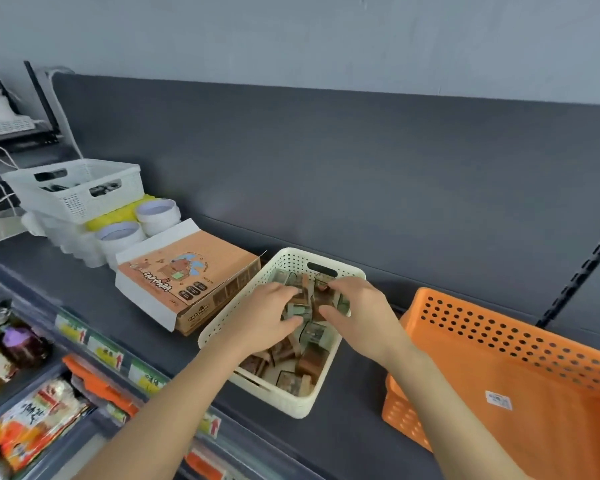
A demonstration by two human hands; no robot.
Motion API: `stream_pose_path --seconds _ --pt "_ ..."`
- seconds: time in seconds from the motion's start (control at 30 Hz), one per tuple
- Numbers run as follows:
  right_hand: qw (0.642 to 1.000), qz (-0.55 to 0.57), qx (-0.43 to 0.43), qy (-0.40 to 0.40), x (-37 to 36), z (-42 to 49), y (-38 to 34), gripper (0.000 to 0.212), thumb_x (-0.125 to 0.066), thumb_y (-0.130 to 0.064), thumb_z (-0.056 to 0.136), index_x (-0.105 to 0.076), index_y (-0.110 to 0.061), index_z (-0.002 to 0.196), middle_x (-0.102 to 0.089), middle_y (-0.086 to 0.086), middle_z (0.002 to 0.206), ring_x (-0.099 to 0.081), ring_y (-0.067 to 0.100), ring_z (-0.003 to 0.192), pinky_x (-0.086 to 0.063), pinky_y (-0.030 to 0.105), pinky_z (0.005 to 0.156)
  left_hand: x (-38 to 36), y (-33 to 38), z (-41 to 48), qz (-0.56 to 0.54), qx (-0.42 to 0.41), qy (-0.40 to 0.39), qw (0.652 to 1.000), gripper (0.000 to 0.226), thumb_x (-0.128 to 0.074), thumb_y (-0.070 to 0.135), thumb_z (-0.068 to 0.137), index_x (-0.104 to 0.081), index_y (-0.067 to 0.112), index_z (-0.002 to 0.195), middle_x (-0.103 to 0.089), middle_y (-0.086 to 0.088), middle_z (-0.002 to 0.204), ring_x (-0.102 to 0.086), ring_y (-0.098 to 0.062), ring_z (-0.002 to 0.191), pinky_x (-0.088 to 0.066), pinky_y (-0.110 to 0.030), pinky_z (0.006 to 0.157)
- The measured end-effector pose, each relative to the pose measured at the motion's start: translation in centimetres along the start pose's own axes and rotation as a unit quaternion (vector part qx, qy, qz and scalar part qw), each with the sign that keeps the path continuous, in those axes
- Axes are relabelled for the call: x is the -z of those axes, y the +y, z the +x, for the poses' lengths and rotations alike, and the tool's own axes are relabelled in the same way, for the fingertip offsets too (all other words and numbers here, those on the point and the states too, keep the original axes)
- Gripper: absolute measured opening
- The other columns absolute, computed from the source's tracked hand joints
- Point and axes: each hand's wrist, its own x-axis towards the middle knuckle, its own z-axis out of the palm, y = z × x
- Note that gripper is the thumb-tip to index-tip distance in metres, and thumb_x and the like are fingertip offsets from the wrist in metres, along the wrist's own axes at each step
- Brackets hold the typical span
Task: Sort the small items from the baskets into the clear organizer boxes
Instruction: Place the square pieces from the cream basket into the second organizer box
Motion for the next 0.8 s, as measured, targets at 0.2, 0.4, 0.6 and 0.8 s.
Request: stream_pose_path --seconds 0.2,0.4,0.6,0.8 --pt "0.997 -0.014 -0.06 0.04 -0.8 1.3 0.0 0.042 -0.059 -0.029 0.091 -0.053 -0.016 0.131 -0.054 -0.002 0.132 -0.048 0.01 0.12 -0.031 0.011 0.088 -1.3 -1.7 3.8 0.027 -0.04 -0.074 0.996 0.046 -0.06 0.036 0.089 -0.053 0.021 0.132 -0.054 0.003 0.128 -0.055 -0.017 0.112 -0.048 -0.034 0.095" --pt "0.993 -0.033 -0.093 0.064 -2.2 2.0 -0.6 0.045 -0.059 -0.029 0.091 -0.052 -0.018 0.134 -0.053 -0.002 0.135 -0.048 0.012 0.123 -0.031 0.013 0.091 -1.1 -2.8 5.7 0.052 -0.113 -0.092 0.988 0.028 -0.061 0.028 0.089 -0.059 0.014 0.113 -0.056 0.001 0.108 -0.056 -0.017 0.096 -0.047 -0.027 0.078" --pt "0.993 -0.058 -0.094 0.033 -3.3 1.8 -1.5 0.047 -0.058 -0.03 0.092 -0.05 -0.018 0.136 -0.054 -0.002 0.134 -0.049 0.014 0.123 -0.037 0.021 0.098 0.6 -4.8 4.8 -0.074 -0.107 -0.028 0.991 0.025 -0.056 0.029 0.093 -0.051 0.021 0.117 -0.057 0.011 0.095 -0.053 -0.001 0.071 -0.044 -0.019 0.058" --pt "0.992 -0.082 -0.087 -0.039 -4.3 2.4 -2.4 0.031 -0.058 -0.024 0.09 -0.06 -0.011 0.118 -0.061 0.004 0.119 -0.056 0.02 0.106 -0.049 0.035 0.09 1.2 -7.1 3.7 -0.112 -0.102 0.028 0.988 0.038 -0.055 0.027 0.093 -0.05 0.024 0.131 -0.053 0.007 0.118 -0.045 -0.001 0.083 -0.035 -0.008 0.062"
